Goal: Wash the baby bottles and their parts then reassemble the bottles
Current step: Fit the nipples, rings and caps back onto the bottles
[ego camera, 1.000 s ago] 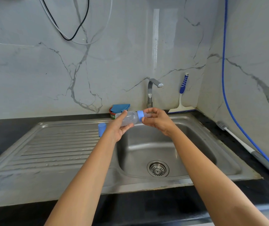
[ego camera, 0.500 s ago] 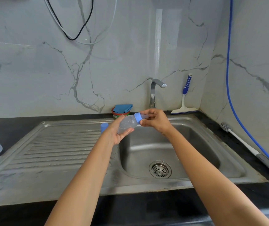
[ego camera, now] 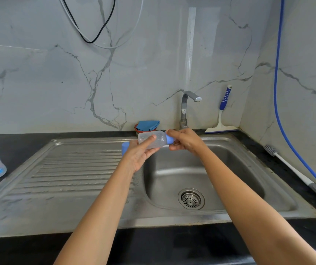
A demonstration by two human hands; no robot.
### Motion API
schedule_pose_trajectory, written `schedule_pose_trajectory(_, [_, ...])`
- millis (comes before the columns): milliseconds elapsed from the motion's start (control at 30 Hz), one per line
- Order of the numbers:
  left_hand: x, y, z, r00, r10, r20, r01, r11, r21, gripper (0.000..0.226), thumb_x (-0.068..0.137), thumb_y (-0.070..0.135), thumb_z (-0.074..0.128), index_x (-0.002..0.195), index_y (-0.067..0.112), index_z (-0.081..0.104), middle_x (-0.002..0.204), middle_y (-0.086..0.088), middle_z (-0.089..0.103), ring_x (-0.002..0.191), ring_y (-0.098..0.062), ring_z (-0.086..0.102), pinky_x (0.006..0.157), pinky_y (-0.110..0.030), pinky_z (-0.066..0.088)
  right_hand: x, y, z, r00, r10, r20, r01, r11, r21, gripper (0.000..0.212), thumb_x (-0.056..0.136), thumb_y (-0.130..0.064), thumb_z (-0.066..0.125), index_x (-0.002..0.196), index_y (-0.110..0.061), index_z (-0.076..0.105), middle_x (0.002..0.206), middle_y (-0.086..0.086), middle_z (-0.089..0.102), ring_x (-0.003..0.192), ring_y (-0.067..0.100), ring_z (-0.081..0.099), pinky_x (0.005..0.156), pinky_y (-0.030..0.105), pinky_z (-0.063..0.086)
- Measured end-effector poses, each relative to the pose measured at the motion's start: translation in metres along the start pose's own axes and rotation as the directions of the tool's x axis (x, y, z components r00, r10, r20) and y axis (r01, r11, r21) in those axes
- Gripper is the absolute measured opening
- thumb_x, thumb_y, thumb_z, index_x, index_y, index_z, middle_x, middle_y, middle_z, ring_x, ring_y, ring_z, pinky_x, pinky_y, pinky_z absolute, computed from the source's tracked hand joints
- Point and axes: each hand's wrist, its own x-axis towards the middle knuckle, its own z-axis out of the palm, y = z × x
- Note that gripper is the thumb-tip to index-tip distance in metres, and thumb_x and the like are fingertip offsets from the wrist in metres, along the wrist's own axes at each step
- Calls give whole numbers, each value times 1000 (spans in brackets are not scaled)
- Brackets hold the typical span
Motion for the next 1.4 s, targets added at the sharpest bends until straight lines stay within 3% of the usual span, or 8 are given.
schedule_pose_trajectory(167, [-3, -2, -7, 999, 36, -13, -35, 998, 51, 25, 86, -2, 65, 100, 8, 47, 104, -11, 63, 96, -22, 66, 89, -38, 52, -5, -3, 10, 993, 118, -8, -117, 971, -206, 55, 89, -56, 52, 77, -4, 65, 56, 7, 62, 42, 13, 54, 46, 21, 46])
schedule_pose_trajectory(300, [0, 1, -25, 1000, -4, 2, 4, 997, 73, 45, 85, 5, 68, 125, -2, 50, 118, -18, 65, 106, -26, 66, 81, -34, 58, -3, -4, 19, 968, 202, 151, -167, 962, -215, 60, 95, -60, 37, 87, -6, 63, 74, 9, 65, 55, 13, 60, 52, 21, 51])
schedule_pose_trajectory(433, [-3, 5, -40, 998, -19, -52, 23, 997, 72, 29, 86, 5, 66, 115, 2, 60, 108, -14, 69, 104, -26, 66, 77, -32, 59, 5, 4, 26, 933, 50, 357, -77, 995, 60, 25, 95, -17, 57, 118, -7, 53, 110, 11, 59, 87, 16, 65, 82, 28, 56])
schedule_pose_trajectory(600, [-8, 9, -53, 996, 5, -93, 1, 998, 59, 28, 84, 3, 68, 109, 2, 56, 109, -19, 67, 98, -25, 68, 89, -38, 55, 7, 8, 41, 946, -13, 324, -28, 992, 122, 36, 82, 5, 68, 117, 1, 58, 104, 18, 65, 86, 24, 69, 77, 30, 59])
schedule_pose_trajectory(1067, [-17, 19, -86, 994, 106, 1, -105, 987, 125, 49, 85, -12, 61, 116, 12, 31, 118, -13, 54, 105, -22, 63, 81, -30, 58, 16, -3, 81, 930, 232, 284, -193, 968, -161, 48, 92, -55, 47, 84, -9, 62, 58, 4, 62, 33, 5, 41, 31, 14, 31])
schedule_pose_trajectory(1200, [-17, 22, -103, 993, 103, -56, -88, 971, 224, 55, 87, 9, 68, 127, 12, 31, 124, -12, 56, 106, -24, 64, 78, -26, 57, 19, 1, 89, 904, 228, 361, -180, 970, -163, 55, 90, -61, 47, 97, -10, 66, 83, 12, 70, 57, 13, 65, 51, 20, 54])
schedule_pose_trajectory(1300, [-18, 22, -112, 989, 89, -120, -57, 967, 248, 47, 88, 26, 67, 126, 20, 39, 119, -9, 59, 99, -23, 61, 72, -24, 56, 23, 7, 91, 874, 79, 479, -120, 991, 56, 28, 90, -24, 65, 115, -15, 57, 109, 12, 65, 91, 24, 69, 83, 32, 58])
schedule_pose_trajectory(1400, [-21, 21, -120, 989, 76, -130, -49, 979, 196, 31, 90, 20, 65, 116, 17, 50, 117, -11, 61, 100, -22, 61, 84, -29, 54, 28, 16, 97, 889, -34, 457, 5, 998, 64, 43, 80, -1, 72, 120, -9, 57, 116, 22, 63, 98, 31, 68, 92, 40, 54])
